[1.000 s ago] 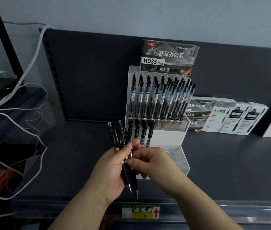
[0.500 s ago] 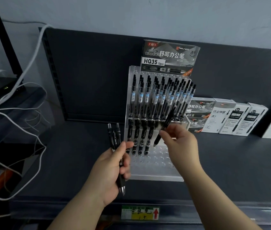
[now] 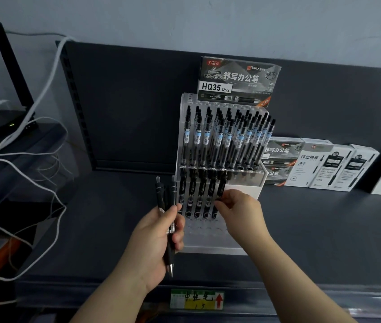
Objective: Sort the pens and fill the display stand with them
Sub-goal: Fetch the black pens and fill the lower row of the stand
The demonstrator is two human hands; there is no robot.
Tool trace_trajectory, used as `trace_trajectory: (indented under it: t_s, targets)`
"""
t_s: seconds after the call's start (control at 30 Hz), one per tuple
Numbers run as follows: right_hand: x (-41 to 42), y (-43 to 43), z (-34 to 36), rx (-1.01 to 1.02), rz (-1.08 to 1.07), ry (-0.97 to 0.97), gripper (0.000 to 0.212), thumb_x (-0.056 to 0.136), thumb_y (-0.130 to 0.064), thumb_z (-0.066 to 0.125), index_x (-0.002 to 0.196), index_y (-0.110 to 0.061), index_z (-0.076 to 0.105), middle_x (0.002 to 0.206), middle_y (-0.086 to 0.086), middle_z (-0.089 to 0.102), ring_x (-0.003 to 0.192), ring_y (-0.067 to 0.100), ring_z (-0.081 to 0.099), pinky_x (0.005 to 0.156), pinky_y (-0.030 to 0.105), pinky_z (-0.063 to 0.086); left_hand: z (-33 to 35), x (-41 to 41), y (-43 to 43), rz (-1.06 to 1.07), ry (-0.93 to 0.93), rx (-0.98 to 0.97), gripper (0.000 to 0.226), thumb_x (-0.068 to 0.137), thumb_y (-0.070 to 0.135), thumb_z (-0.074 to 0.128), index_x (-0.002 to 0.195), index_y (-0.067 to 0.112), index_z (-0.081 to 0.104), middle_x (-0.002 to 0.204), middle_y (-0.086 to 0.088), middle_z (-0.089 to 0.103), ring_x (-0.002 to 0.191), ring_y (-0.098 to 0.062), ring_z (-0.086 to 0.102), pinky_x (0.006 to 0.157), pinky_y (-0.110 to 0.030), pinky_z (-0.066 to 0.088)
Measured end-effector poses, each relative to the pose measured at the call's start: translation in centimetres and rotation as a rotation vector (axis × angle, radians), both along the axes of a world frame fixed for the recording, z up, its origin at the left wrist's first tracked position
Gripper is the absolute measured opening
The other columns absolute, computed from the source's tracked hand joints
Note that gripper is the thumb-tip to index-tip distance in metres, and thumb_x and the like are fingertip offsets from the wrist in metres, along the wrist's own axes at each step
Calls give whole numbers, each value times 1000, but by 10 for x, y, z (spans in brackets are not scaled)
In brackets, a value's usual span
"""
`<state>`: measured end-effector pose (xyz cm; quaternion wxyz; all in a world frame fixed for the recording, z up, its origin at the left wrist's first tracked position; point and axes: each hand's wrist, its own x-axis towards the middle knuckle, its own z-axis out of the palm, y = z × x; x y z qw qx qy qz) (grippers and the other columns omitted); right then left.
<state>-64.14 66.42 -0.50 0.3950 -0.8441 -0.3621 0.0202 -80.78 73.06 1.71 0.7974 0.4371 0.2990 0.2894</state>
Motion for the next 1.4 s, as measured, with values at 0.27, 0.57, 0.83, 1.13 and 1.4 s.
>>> trace_trajectory:
  t_s: [0.27,0.57,0.83,1.13,1.4]
  targets:
    - [-16,-11,8,135,-60,93,18,84,-30,66,100,-26,58,90,-12,57,75,-5,53,58,8,36,2,4,-4,-20,-60,1,20,92,12,50,102,6,67,88,-10,72,82,-20,69,71,-32,54]
    - [-56,-25,28,311,429,583,7,79,-6,70,79,-12,66,65,-4,65,59,3,59,55,11,43,0,13,-14,-133,-92,106,33,77,25,57,104,11,69,107,-9,71,108,-24,64,93,-40,48]
    - [-21,-35,38,340,176,382,10,83,-13,68,82,-23,71,72,-7,72,60,-1,59,60,17,46,1,22,-13,-94,-82,120,30,79,27,56,103,20,72,104,0,71,100,-13,65,87,-33,50]
    - [18,-33,17,231,107,68,9,88,-17,62,94,-23,59,79,-25,59,74,-14,57,61,2,43,-4,33,-31,116,-13,118,17,90,23,50,98,12,60,60,2,44,48,-7,35,44,-19,30]
    - [29,-22,7,-15,247,-35,17,92,-17,55,104,-12,66,94,-1,71,82,12,62,66,13,40,-5,41,-55,249,31,86,29,100,31,35,85,10,48,61,-1,48,47,-10,36,44,-24,31]
